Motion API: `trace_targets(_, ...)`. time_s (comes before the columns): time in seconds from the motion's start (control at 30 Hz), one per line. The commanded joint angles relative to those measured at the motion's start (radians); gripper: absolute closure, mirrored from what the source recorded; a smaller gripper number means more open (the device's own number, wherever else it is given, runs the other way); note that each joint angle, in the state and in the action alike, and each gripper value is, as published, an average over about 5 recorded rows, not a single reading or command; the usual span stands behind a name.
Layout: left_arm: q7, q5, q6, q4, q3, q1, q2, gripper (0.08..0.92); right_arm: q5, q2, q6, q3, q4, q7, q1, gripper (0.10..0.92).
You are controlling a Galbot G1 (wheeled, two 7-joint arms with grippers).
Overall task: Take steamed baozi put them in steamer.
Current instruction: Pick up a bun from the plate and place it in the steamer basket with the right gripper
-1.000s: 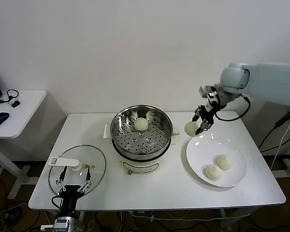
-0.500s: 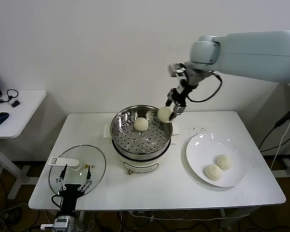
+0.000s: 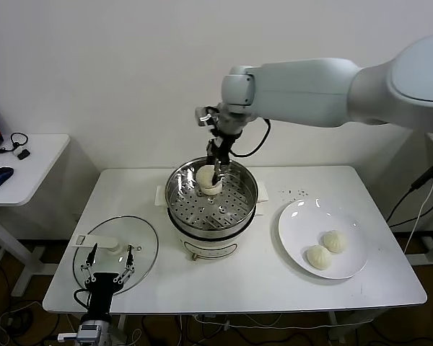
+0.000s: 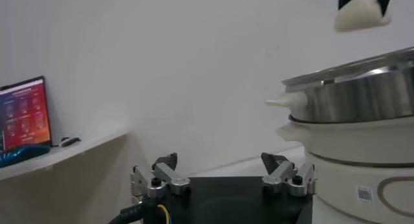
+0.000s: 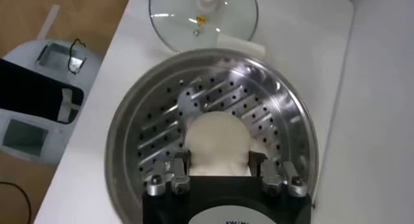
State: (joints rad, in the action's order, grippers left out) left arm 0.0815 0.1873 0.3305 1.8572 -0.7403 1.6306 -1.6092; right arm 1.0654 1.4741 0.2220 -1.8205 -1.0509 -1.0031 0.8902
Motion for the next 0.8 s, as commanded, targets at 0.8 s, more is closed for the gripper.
trace_targets(0.8, -0.003, -0.014, 0.005, -0.027, -0.007, -0.009, -0.039, 0.177, -0.122, 0.108, 0.023, 0.068, 0.198, 0.082, -0.223, 0.360)
